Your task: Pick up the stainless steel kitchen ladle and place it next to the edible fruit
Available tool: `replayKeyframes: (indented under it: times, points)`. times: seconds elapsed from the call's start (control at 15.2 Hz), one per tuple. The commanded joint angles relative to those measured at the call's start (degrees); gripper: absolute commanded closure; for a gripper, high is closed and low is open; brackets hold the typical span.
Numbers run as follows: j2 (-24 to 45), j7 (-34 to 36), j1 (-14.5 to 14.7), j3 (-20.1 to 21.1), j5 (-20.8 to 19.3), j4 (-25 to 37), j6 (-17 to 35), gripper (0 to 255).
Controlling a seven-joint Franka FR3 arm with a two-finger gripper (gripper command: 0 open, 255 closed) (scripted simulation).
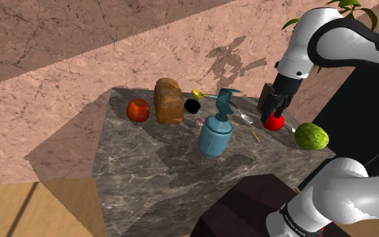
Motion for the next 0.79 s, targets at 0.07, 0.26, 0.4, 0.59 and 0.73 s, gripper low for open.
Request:
replayKeyframes:
  times: [0.07, 0.26, 0.4, 0.59, 0.73]
  points:
    - [1.43, -0.4, -0.47, -0.75, -0.46, -0.02, 1.62, 0]
    - [6.02, -1.59, -1.81, -3.02, -1.64, 0.35, 6.37, 0]
    - [9.29, -2.36, -2.59, -4.54, -2.24, 0.94, 9.42, 0]
    - [14.49, -3.57, -3.65, -6.79, -2.78, 2.33, 13.77, 0]
    - [18.1, -4.42, -4.28, -8.28, -2.89, 3.58, 16.47, 0]
